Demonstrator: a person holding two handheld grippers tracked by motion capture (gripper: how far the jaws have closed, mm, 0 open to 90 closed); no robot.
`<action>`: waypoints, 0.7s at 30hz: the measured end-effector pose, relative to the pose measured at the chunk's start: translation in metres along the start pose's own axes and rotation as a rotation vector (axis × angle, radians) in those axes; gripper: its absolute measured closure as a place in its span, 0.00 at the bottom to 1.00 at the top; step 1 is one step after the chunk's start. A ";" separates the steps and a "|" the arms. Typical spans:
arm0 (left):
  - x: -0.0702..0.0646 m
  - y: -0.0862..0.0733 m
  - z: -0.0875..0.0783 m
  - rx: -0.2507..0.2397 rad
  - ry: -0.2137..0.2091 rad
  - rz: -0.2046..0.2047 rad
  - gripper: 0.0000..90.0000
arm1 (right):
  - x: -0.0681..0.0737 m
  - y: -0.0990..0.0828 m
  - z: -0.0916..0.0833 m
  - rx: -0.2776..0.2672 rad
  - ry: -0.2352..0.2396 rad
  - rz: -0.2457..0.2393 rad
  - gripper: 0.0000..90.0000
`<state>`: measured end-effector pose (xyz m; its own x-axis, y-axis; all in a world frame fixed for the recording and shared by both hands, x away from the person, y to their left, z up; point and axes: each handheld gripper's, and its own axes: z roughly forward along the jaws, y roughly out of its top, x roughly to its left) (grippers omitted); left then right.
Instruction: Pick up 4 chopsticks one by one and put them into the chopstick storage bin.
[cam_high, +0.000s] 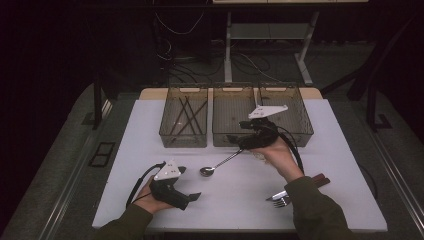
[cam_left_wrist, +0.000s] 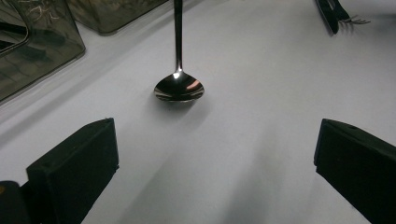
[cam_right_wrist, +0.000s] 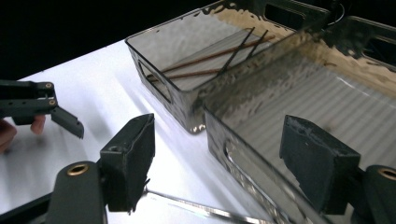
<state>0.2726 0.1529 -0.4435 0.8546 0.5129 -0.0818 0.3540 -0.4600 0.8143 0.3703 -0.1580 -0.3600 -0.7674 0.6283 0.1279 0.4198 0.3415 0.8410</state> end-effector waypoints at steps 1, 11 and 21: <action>0.000 0.000 0.000 0.000 0.000 0.003 0.00 | -0.001 -0.003 -0.004 -0.005 0.002 0.005 0.30; 0.001 0.000 0.001 0.003 0.005 -0.002 0.00 | -0.009 -0.032 -0.037 -0.032 -0.003 0.028 0.30; 0.001 0.000 0.000 0.007 0.008 0.000 0.00 | -0.014 -0.062 -0.058 -0.027 -0.026 0.042 0.29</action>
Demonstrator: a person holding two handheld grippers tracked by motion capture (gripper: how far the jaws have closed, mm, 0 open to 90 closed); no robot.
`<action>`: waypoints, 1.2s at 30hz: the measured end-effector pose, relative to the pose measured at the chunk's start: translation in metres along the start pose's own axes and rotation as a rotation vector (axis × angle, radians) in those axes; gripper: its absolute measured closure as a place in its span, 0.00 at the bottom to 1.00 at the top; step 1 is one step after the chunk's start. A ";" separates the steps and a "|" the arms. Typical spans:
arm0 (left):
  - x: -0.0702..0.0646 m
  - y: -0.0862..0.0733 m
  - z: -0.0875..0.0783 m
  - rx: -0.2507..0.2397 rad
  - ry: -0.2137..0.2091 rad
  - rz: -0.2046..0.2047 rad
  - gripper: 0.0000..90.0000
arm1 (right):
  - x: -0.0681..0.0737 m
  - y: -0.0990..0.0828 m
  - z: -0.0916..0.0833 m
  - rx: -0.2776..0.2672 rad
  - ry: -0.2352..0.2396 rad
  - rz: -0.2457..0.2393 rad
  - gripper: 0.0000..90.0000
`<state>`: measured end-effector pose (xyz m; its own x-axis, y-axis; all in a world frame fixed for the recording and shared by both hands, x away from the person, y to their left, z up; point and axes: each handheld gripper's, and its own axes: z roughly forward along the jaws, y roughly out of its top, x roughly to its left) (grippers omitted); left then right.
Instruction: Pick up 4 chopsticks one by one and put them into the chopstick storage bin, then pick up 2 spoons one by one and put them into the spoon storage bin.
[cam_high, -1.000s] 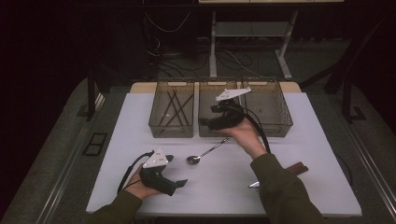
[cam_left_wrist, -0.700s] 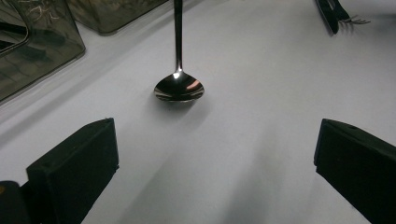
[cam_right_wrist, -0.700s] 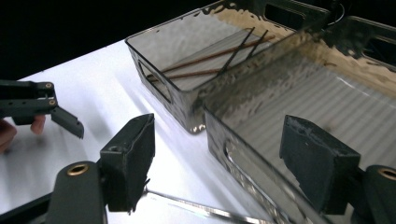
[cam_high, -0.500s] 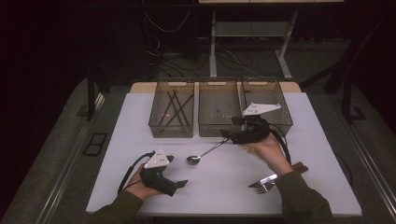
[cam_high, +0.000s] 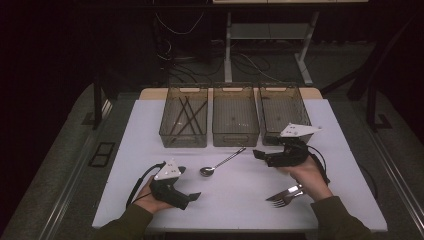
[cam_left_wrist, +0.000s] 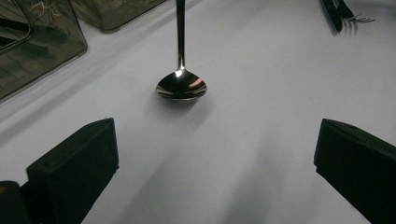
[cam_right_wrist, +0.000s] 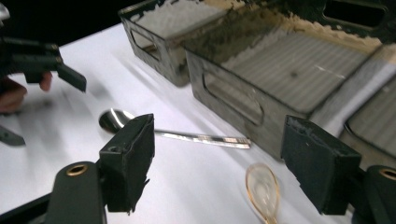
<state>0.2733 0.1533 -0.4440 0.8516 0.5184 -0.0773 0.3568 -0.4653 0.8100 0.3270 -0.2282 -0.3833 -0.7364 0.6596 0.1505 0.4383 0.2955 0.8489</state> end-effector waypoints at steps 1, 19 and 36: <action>0.000 0.000 0.000 0.000 0.001 0.000 0.00 | -0.001 -0.003 -0.002 0.006 -0.003 0.005 0.29; -0.001 0.000 -0.002 -0.004 0.007 -0.005 0.00 | -0.020 -0.046 -0.036 0.040 -0.040 0.028 0.22; -0.001 0.000 -0.001 -0.002 0.000 0.003 0.00 | -0.046 -0.060 -0.026 0.212 -0.066 0.048 0.34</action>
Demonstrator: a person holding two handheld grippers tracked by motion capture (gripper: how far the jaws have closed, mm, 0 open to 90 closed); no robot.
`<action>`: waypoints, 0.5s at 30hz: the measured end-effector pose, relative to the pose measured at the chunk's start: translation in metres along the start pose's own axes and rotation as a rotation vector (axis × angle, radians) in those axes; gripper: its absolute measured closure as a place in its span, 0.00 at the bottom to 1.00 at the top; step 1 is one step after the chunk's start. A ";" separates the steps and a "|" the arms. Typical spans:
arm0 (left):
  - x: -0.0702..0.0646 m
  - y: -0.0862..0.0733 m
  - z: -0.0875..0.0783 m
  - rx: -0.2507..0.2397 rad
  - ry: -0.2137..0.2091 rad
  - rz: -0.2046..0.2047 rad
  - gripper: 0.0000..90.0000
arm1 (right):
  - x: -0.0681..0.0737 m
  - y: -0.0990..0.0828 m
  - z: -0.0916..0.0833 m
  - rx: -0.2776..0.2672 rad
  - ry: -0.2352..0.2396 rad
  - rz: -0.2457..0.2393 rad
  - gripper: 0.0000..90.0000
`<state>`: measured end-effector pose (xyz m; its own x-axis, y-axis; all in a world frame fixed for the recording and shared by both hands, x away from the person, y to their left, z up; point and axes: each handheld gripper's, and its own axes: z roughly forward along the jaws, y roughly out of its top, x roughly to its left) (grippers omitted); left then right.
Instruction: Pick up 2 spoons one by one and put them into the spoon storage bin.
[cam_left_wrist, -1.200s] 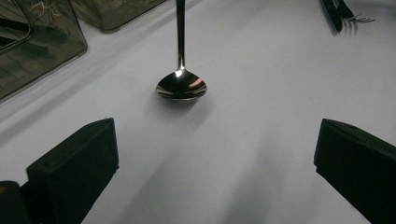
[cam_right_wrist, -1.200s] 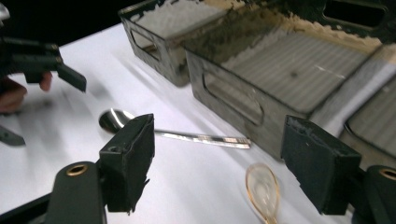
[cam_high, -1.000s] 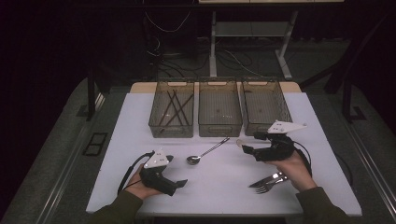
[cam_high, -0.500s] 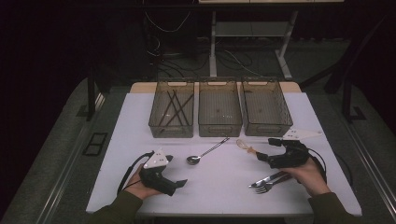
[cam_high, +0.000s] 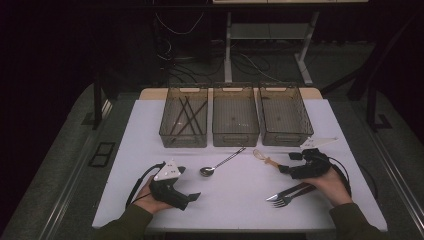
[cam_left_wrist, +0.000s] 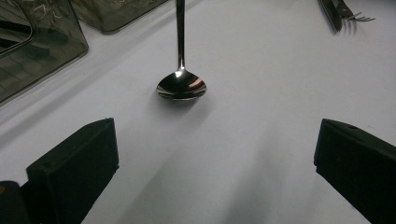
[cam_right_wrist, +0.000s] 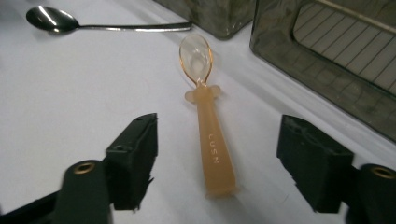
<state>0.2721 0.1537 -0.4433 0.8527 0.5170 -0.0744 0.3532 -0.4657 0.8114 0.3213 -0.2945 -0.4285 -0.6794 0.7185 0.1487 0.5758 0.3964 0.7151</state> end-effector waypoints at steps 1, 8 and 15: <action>0.000 0.000 0.000 0.000 0.000 0.001 0.00 | -0.001 0.000 0.001 0.007 -0.001 0.000 0.35; -0.001 0.000 0.000 0.004 -0.001 0.000 0.00 | -0.001 -0.001 0.006 0.053 -0.002 -0.026 0.53; -0.001 0.000 0.001 0.009 -0.004 0.007 0.00 | -0.001 -0.002 0.013 0.095 0.009 -0.043 0.63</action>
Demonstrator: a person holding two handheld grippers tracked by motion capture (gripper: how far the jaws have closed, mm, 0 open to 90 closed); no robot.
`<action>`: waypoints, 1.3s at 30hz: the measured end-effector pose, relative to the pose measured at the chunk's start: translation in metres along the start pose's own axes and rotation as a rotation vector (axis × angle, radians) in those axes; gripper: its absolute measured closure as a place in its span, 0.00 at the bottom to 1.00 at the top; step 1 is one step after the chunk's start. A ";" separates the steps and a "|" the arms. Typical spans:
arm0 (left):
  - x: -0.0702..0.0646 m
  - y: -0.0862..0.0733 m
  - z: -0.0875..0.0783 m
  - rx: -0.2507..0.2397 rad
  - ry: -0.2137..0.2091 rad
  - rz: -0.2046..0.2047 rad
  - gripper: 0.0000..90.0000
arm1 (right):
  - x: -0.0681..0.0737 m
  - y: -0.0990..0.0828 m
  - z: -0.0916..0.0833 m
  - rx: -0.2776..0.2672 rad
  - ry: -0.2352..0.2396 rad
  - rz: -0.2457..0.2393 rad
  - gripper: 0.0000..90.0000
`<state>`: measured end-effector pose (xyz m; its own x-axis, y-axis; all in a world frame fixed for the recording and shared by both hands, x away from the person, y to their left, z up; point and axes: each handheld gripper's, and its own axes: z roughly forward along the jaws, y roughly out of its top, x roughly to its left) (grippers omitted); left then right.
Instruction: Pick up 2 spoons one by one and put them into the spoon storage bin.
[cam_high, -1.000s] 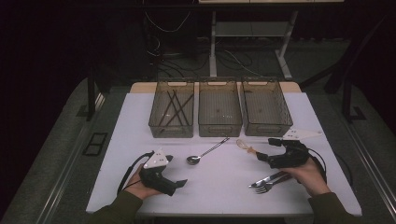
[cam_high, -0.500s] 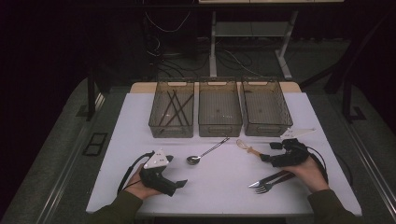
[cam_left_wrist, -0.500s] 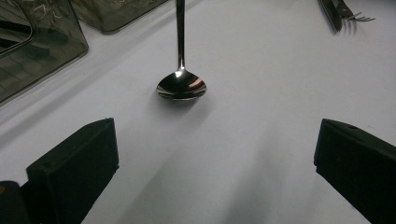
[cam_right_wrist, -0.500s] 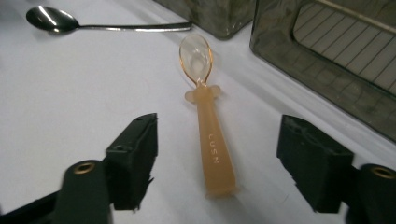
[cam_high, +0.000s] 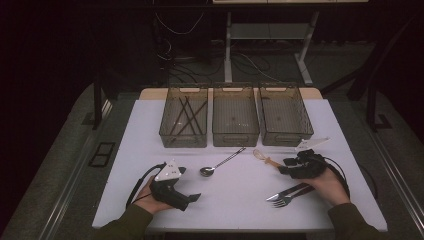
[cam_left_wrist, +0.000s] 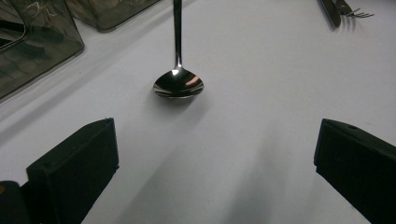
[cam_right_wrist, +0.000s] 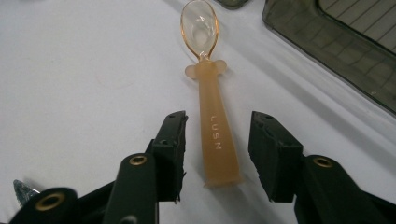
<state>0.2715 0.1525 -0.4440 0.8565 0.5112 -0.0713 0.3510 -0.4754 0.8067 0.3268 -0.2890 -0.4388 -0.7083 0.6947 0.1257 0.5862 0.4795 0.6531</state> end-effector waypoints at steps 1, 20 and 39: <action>0.000 0.000 0.000 0.000 0.000 0.000 0.00 | 0.001 0.000 0.001 0.002 0.002 0.001 0.64; -0.001 0.000 0.001 0.003 -0.002 -0.003 0.00 | 0.005 0.000 0.007 0.052 -0.037 -0.077 0.79; -0.001 0.000 0.001 0.002 -0.005 -0.003 0.00 | 0.006 0.001 0.002 0.028 -0.035 -0.103 0.82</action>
<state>0.2712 0.1517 -0.4447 0.8574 0.5090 -0.0768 0.3545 -0.4756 0.8051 0.3244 -0.2830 -0.4388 -0.7513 0.6592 0.0322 0.5219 0.5635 0.6403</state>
